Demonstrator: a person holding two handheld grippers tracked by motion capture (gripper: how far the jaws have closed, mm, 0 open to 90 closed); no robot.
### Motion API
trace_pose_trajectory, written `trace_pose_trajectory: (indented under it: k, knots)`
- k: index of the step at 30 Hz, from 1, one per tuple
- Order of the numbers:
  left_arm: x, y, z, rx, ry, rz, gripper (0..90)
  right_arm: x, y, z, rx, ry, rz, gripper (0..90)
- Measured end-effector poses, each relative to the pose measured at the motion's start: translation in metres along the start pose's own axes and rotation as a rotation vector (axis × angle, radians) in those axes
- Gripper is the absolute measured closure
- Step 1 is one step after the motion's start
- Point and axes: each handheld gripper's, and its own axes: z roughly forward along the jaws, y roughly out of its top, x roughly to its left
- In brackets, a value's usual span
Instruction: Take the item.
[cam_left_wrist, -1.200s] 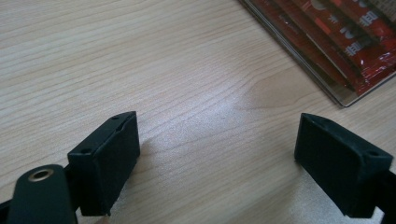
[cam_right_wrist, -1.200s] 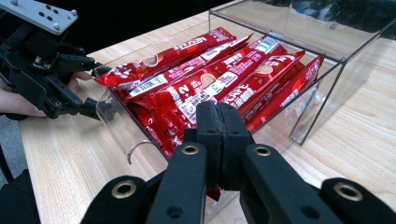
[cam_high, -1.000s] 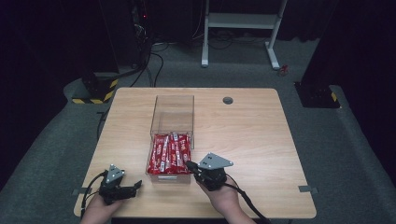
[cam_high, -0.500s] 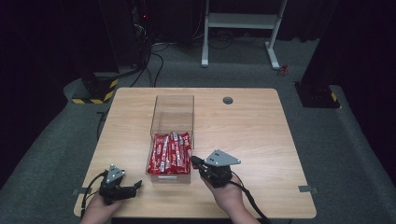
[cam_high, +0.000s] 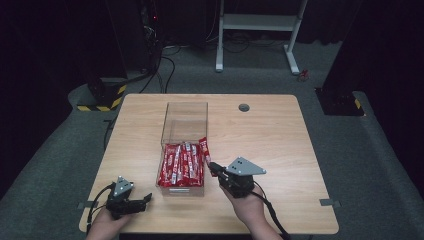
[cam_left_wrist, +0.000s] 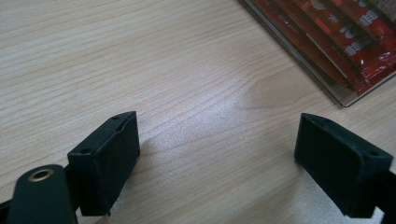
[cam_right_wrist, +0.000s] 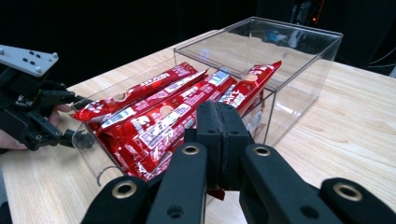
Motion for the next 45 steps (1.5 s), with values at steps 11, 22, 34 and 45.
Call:
trace_pose_trajectory:
  k: [11, 22, 34, 45]
  knots:
    - [0.000, 0.000, 0.000, 0.000, 0.001, 0.001, 14.5, -0.012, 0.001, -0.006, -0.021, -0.035, 0.015, 89.7]
    - [0.000, 0.000, 0.000, 0.000, 0.000, 0.000, 14.5, -0.026, -0.006, -0.003, -0.003, -0.078, 0.044, 89.7]
    - [0.000, 0.000, 0.000, 0.001, 0.001, 0.000, 14.4, -0.041, -0.017, 0.003, 0.026, -0.116, 0.078, 89.7]
    - [0.000, 0.000, 0.000, 0.001, 0.001, 0.001, 14.4, -0.052, -0.032, 0.015, 0.077, -0.144, 0.104, 89.7]
